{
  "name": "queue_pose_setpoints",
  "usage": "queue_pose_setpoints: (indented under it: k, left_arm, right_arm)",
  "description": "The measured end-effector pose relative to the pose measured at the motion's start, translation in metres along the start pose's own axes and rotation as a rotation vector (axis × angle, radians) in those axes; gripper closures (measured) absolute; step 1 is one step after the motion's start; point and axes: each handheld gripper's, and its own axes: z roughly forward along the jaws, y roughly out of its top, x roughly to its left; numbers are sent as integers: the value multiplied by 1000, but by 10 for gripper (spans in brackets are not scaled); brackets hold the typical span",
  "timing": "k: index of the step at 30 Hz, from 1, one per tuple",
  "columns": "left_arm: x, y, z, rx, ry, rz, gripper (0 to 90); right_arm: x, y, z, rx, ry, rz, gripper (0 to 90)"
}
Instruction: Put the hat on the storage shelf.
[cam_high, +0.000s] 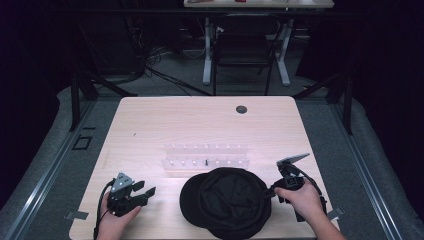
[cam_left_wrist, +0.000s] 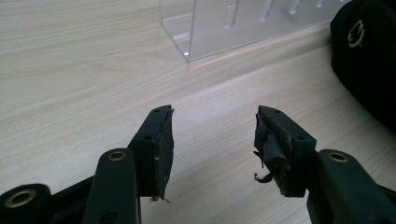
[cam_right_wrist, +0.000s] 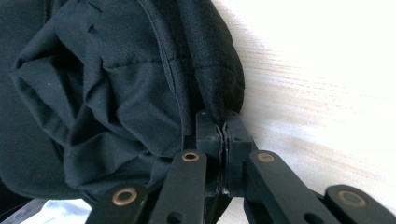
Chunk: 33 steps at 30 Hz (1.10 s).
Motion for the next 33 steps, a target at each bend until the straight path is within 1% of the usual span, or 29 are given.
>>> queue_pose_setpoints:
  k: [1, 2, 3, 4, 5, 9, 11, 12, 13, 14, 17, 18, 20, 21, 22, 23, 25, 26, 27, 29, 31, 32, 33]
  left_arm:
    - [0, 0, 0, 2, -1, 1, 471]
    - [0, 0, 0, 1, 1, 2, 471]
    - [0, 0, 0, 2, 1, 2, 471]
    - [0, 0, 0, 2, 1, 2, 471]
    - [0, 0, 0, 3, 1, 2, 471]
    - [0, 0, 1, -2, 3, -4, 472]
    - [0, 0, 1, -1, 3, -4, 471]
    - [0, 0, 1, -1, 3, -3, 471]
    - [0, 0, 1, -2, 3, -3, 471]
    - [0, 0, 1, -1, 2, -3, 471]
    - [0, 0, 1, -1, 3, -3, 471]
    - [0, 0, 1, -1, 3, -4, 471]
    - [0, 0, 1, -1, 4, -5, 472]
    - [0, 0, 1, -2, 4, -7, 471]
    - [0, 0, 1, -2, 4, -7, 471]
    - [0, 0, 1, -2, 3, -8, 471]
    - [0, 0, 1, -4, 4, -7, 471]
    - [0, 0, 1, -6, 5, -8, 471]
    - [0, 0, 1, -7, 5, -8, 472]
    - [0, 0, 1, -3, 4, -7, 472]
    - [0, 0, 1, -4, 3, -7, 471]
    - [0, 0, 1, -4, 4, -7, 472]
    - [0, 0, 1, -4, 3, -7, 472]
  right_arm:
    - [0, 2, -3, 32, 0, -12, 880]
    - [0, 1, -3, 8, 13, 9, 881]
    - [0, 2, -6, 38, 19, -6, 881]
    - [0, 3, -8, 45, 25, -8, 882]
    - [1, 3, -8, 24, 37, 16, 882]
    - [4, 4, -15, 30, 57, 16, 883]
    - [8, 4, -19, 9, 71, 23, 884]
    - [8, 7, -24, 54, 59, -25, 883]
    - [11, 6, -24, 28, 67, 0, 883]
    - [14, 6, -25, 15, 65, 11, 884]
    - [19, 8, -31, 48, 61, -22, 883]
    - [22, 8, -32, 36, 63, -12, 883]
    - [27, 9, -35, 46, 49, -19, 883]
    - [30, 11, -37, 55, 52, -26, 883]
    - [32, 11, -39, 46, 62, -15, 883]
    - [34, 12, -42, 66, 65, -22, 883]
    - [40, 14, -46, 63, 75, -20, 883]
    - [43, 14, -48, 52, 83, -4, 883]
    - [45, 15, -50, 61, 89, -12, 884]
    - [49, 17, -55, 69, 96, -12, 883]
    - [54, 18, -58, 70, 111, -3, 884]
    - [56, 19, -60, 78, 123, -7, 884]
    - [59, 19, -62, 68, 139, 7, 884]
